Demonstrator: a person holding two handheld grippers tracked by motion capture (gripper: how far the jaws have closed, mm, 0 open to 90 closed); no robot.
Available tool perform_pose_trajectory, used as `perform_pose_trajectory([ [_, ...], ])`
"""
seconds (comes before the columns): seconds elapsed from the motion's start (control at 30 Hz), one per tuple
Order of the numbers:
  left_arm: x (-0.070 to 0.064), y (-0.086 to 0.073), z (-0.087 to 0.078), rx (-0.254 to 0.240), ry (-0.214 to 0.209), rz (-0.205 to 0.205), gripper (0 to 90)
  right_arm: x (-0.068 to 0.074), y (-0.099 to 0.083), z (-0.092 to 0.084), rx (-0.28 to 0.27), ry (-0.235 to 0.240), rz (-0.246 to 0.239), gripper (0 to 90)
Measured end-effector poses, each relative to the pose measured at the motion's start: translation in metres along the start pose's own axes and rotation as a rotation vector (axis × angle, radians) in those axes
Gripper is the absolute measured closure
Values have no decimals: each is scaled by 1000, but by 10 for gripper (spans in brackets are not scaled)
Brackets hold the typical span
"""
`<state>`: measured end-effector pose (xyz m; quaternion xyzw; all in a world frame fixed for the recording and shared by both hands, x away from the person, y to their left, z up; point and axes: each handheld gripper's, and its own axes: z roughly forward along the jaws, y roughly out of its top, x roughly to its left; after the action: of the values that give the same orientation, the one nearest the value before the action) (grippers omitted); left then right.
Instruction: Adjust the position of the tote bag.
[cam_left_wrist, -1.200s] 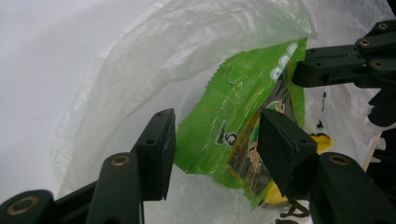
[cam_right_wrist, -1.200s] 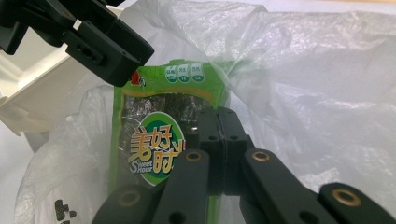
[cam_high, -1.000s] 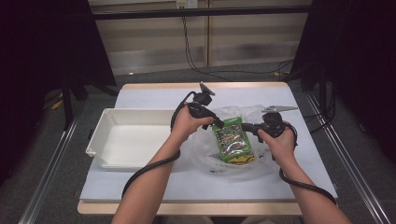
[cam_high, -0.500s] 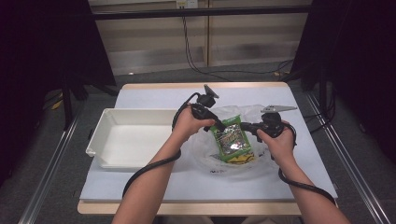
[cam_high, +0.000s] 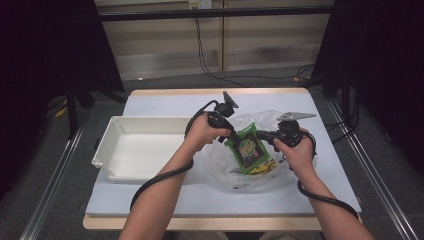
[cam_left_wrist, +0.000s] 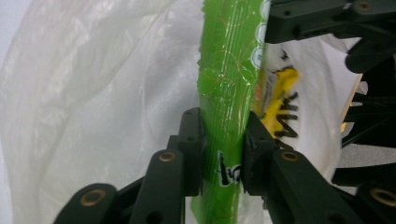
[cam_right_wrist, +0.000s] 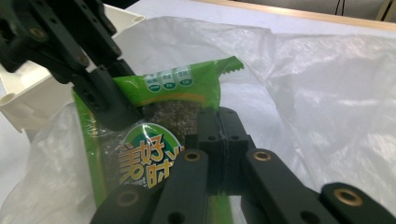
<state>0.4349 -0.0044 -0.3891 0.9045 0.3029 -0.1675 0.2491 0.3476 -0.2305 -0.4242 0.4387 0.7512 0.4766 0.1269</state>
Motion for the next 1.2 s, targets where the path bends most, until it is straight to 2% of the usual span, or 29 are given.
perform_pose_trajectory([
  [0.07,-3,0,0,-4,3,-24,751,-2,-2,0,2,9,9,875],
  [0.13,-4,1,-2,14,13,-24,756,-2,-3,0,5,5,12,844],
  [0.3,-4,3,-10,-2,24,-40,761,-5,-5,-4,18,-12,2,766],
  [0.33,-3,4,-12,1,27,-33,761,-6,-6,-5,22,-13,4,760],
  [0.37,-5,4,-13,-6,34,-45,761,-7,-7,-6,30,-12,5,757],
  [0.6,-10,9,-22,-10,52,-34,760,-8,-12,-7,66,-29,1,681],
  [0.73,-12,12,-29,-7,59,-17,761,-6,-15,-7,85,-45,-21,642],
  [0.87,-14,12,-36,-1,73,0,760,-5,-20,-9,94,-41,-30,601],
  [1.1,-20,13,-42,-3,80,0,760,-5,-26,-13,107,-32,-39,527],
  [1.2,-22,15,-44,3,85,17,760,-4,-29,-14,117,-32,-49,499],
])
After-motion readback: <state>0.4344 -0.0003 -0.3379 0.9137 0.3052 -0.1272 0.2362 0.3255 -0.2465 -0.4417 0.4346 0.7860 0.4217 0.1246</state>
